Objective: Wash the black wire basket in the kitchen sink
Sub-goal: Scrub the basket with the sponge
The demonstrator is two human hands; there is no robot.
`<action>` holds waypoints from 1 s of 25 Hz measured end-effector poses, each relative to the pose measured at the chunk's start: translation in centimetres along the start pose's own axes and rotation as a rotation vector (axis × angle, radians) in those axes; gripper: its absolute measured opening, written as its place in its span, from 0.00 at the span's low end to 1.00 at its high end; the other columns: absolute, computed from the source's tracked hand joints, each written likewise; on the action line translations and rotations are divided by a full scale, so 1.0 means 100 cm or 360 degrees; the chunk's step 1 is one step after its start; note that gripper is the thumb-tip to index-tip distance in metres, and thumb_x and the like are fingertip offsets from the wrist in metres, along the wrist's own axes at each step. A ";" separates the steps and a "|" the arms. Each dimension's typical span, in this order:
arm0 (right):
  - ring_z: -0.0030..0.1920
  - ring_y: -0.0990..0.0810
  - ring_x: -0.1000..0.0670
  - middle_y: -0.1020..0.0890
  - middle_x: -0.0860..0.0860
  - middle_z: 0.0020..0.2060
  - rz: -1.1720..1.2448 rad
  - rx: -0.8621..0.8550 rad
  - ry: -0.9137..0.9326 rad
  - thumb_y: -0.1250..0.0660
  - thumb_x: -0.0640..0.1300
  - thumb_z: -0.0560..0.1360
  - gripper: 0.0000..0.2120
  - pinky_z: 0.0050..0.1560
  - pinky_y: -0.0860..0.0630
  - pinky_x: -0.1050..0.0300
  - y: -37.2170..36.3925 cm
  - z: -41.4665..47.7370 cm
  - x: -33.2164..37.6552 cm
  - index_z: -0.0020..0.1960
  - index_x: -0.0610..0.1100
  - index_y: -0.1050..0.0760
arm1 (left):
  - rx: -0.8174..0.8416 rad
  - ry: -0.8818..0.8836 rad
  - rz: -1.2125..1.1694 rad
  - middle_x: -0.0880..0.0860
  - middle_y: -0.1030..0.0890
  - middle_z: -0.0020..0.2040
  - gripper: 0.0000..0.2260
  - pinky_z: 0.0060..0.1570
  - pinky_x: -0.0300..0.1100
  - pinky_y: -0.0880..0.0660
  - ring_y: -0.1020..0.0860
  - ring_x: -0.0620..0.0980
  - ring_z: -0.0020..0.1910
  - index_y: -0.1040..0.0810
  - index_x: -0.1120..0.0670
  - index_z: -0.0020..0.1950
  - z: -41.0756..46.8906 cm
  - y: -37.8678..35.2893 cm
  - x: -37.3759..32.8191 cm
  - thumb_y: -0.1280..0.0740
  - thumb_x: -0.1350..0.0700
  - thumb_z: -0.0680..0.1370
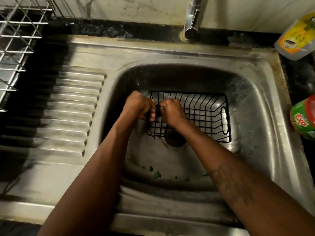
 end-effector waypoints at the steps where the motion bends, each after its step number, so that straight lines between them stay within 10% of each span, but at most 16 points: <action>1: 0.42 0.21 0.52 0.20 0.48 0.43 0.0008 0.0165 0.0019 0.33 0.38 0.77 0.07 0.37 0.28 0.63 -0.006 -0.008 0.001 0.42 0.48 0.21 | -0.0032 -0.0007 -0.0005 0.55 0.28 0.30 0.15 0.19 0.40 0.24 0.27 0.50 0.20 0.27 0.57 0.40 0.002 0.001 0.000 0.44 0.59 0.86; 5: 0.36 0.24 0.62 0.22 0.57 0.34 -0.0109 0.0711 0.0175 0.27 0.36 0.74 0.11 0.38 0.32 0.72 -0.008 -0.028 0.008 0.37 0.49 0.21 | 0.0020 0.0035 0.0005 0.54 0.30 0.29 0.18 0.18 0.38 0.27 0.31 0.49 0.15 0.30 0.56 0.38 0.002 -0.004 0.002 0.48 0.59 0.87; 11: 0.40 0.19 0.51 0.21 0.51 0.38 -0.0202 -0.0069 0.0239 0.31 0.32 0.75 0.11 0.41 0.17 0.51 0.011 -0.006 0.001 0.40 0.48 0.22 | -0.0019 -0.0032 -0.0044 0.54 0.28 0.28 0.16 0.24 0.44 0.25 0.28 0.51 0.20 0.27 0.56 0.40 0.005 -0.004 0.003 0.43 0.57 0.86; 17: 0.46 0.19 0.60 0.15 0.57 0.43 -0.0186 0.0729 0.0228 0.26 0.38 0.75 0.08 0.49 0.24 0.63 0.005 -0.034 -0.006 0.47 0.51 0.14 | -0.0036 -0.0068 -0.0058 0.56 0.28 0.29 0.16 0.24 0.42 0.25 0.29 0.52 0.22 0.28 0.58 0.39 0.005 -0.005 0.002 0.44 0.59 0.86; 22: 0.41 0.21 0.54 0.21 0.52 0.39 -0.0054 -0.0127 0.0079 0.31 0.33 0.76 0.10 0.39 0.28 0.62 0.022 -0.006 -0.015 0.44 0.48 0.20 | 0.0013 -0.0028 -0.0001 0.55 0.27 0.31 0.16 0.28 0.46 0.23 0.27 0.51 0.25 0.27 0.57 0.40 0.005 -0.004 0.001 0.43 0.57 0.86; 25: 0.45 0.21 0.56 0.21 0.55 0.42 -0.0135 0.0101 0.0147 0.28 0.33 0.75 0.09 0.43 0.27 0.65 0.018 -0.011 -0.013 0.49 0.46 0.17 | -0.0085 -0.0020 0.0016 0.54 0.26 0.28 0.16 0.27 0.46 0.23 0.26 0.51 0.21 0.25 0.56 0.38 0.013 -0.001 0.003 0.41 0.57 0.85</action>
Point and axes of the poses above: each hand's wrist, its own z-axis towards the middle knuckle, its own y-axis out of the back of the hand, x = y × z, the point moved 4 cm from there along z, towards the middle knuckle
